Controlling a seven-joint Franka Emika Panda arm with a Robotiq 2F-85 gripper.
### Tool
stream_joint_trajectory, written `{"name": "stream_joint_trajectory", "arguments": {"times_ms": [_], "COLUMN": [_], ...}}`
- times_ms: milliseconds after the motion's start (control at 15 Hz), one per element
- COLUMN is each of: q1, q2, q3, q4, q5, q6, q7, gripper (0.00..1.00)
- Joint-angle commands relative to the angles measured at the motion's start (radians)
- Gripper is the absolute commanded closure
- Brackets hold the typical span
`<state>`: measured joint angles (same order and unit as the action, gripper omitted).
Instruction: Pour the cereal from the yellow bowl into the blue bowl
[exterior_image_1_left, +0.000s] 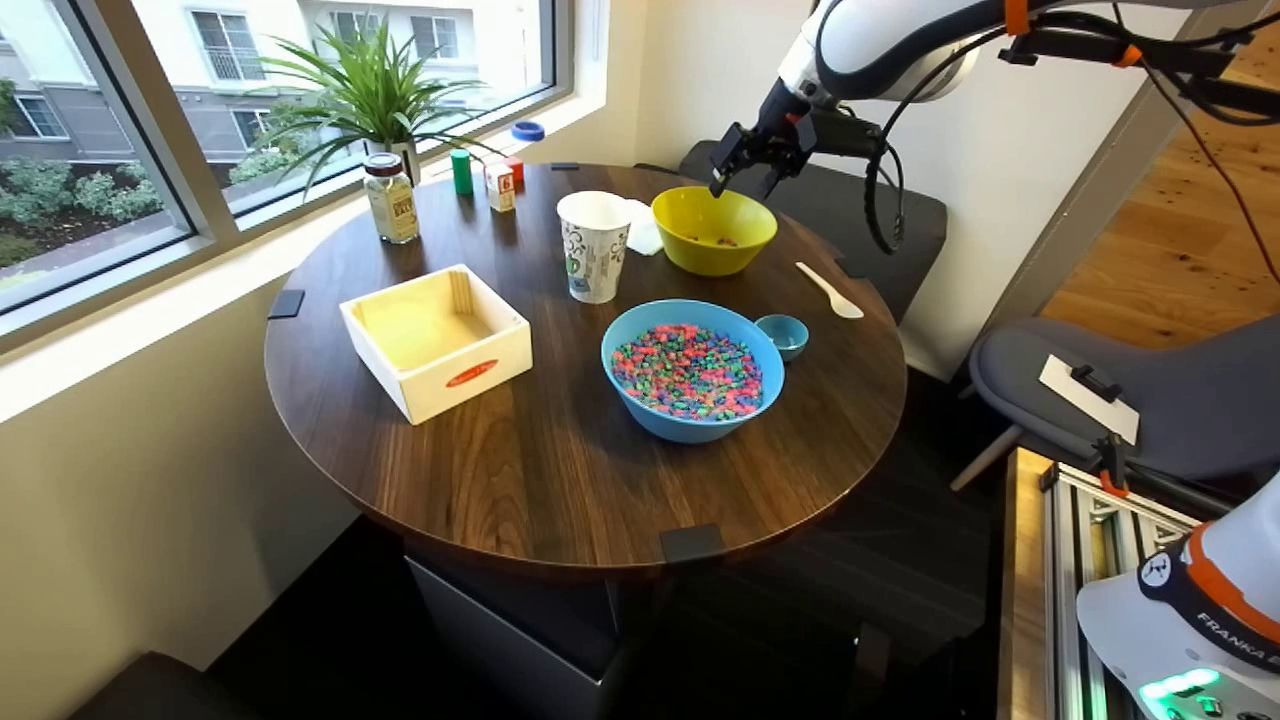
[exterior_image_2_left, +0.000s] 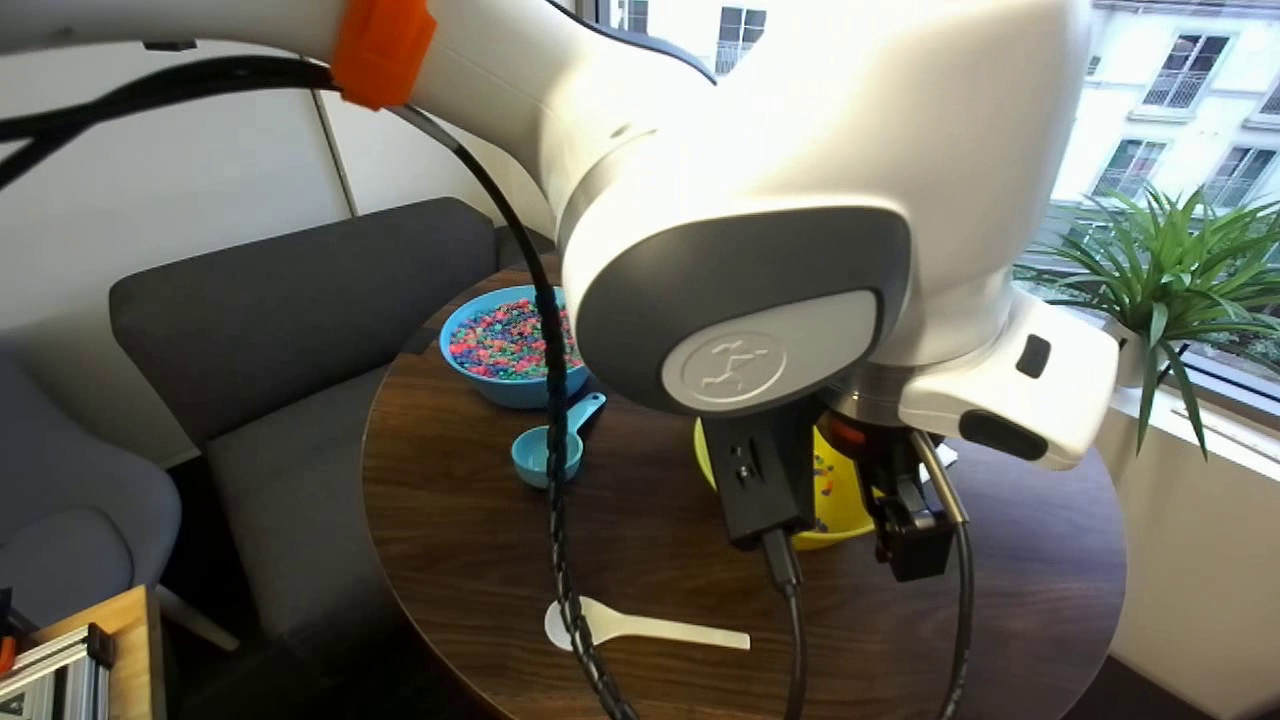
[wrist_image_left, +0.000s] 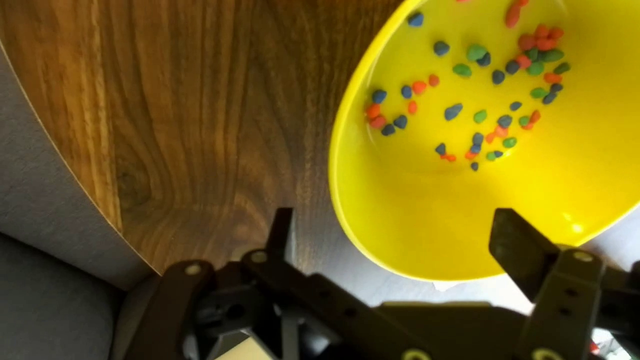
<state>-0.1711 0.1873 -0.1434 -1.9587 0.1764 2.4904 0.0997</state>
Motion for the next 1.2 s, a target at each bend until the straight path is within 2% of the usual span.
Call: {"name": "stream_joint_trajectory", "arguments": {"times_ms": [0,67,200,733,867,1133], "q1": [-0.015,-0.016,-0.019,-0.024,-0.026,-0.029], "q2": [0.044,0.051,0.062,0.085,0.087,0.084], "q3": [0.007,0.008,0.011,0.014,0.015,0.017], "q4": [0.044,0.049,0.056,0.074,0.079,0.087], "q5": [0.034,0.037,0.041,0.043,0.047,0.063], "q6": [-0.041,-0.044,-0.05,-0.061,-0.061,-0.058], "q7": [-0.035,-0.039,-0.044,-0.058,-0.062,-0.071], "gripper": [0.01,0.09,0.31,0.93,1.0,0.96]}}
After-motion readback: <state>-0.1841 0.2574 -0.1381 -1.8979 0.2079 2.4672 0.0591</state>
